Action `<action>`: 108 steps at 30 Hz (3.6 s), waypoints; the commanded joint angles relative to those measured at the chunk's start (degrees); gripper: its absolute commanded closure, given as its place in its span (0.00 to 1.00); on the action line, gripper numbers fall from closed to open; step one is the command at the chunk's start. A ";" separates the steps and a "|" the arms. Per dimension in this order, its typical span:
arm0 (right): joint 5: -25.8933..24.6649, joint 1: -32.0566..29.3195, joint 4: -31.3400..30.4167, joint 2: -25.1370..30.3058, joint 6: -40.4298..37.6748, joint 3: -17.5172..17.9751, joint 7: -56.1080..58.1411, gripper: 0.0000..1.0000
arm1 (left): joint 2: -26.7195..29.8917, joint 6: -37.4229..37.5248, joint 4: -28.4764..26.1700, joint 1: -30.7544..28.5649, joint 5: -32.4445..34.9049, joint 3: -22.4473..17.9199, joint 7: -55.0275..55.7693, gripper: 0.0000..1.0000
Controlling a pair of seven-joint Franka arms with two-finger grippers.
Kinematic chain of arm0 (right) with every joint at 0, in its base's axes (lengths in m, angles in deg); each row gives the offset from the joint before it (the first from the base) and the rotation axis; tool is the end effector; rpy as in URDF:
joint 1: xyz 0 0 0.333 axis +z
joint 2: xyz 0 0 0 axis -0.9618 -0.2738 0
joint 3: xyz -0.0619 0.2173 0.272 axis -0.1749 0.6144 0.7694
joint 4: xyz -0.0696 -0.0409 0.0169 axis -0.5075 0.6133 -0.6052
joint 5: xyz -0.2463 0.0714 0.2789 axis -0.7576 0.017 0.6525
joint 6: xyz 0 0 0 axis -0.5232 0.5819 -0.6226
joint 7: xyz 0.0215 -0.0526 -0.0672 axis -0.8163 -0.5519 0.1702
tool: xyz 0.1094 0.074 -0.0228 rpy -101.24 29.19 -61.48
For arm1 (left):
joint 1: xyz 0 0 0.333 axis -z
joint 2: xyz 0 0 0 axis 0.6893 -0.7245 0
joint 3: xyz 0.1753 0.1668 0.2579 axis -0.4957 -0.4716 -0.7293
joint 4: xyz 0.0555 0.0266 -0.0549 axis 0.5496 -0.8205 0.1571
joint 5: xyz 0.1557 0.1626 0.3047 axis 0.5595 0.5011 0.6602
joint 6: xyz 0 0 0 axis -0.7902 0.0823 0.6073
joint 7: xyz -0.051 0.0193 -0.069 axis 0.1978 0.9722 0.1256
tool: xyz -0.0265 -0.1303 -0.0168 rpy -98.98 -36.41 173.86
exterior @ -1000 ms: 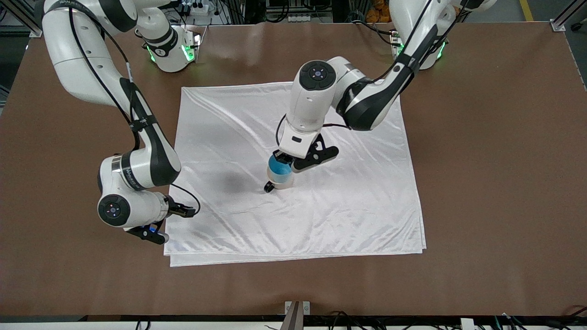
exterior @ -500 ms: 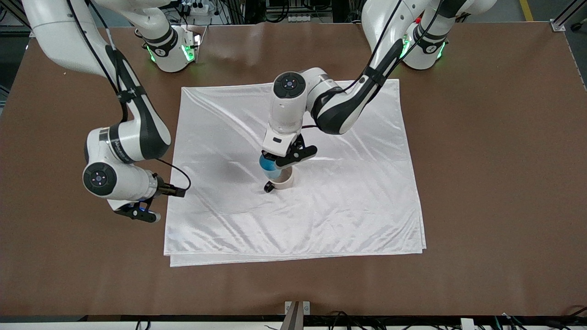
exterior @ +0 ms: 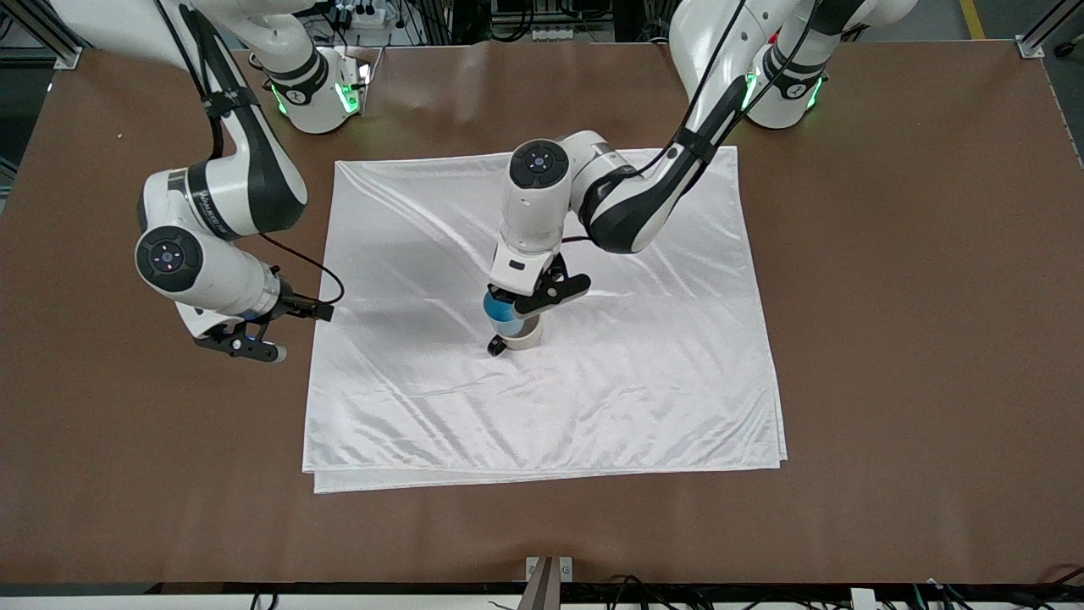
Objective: Place blue cup into white mug on cloth
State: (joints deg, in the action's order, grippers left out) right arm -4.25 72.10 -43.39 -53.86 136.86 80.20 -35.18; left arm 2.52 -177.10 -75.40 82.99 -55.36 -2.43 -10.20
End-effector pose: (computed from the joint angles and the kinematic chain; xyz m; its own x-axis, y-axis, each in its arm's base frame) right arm 0.5925 0.0586 0.4737 0.9630 -0.1218 -0.2404 -0.1116 -0.9922 0.0555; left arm 0.5145 -0.5566 0.3101 0.8989 0.4332 0.0663 0.4206 -0.8953 0.1470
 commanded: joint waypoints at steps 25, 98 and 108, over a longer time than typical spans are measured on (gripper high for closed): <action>2.18 -2.29 11.41 8.43 -10.22 0.44 8.50 0.00 | 21.49 22.50 0.01 -11.55 1.91 -1.27 -15.41 0.00; 6.31 -3.26 3.05 14.94 -3.45 -1.94 11.93 0.00 | 40.57 31.65 -9.65 -41.09 -8.82 -3.11 -64.73 0.00; 5.96 -3.17 3.05 14.94 -3.54 -2.02 11.93 0.00 | 42.06 31.65 -10.18 -40.65 -8.82 -5.13 -65.70 0.00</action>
State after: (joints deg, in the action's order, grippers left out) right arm 1.10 69.47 -40.00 -39.91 133.60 78.09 -24.19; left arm 42.13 -144.43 -83.22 42.18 -62.81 -6.17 -73.90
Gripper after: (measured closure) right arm 0.000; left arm 0.000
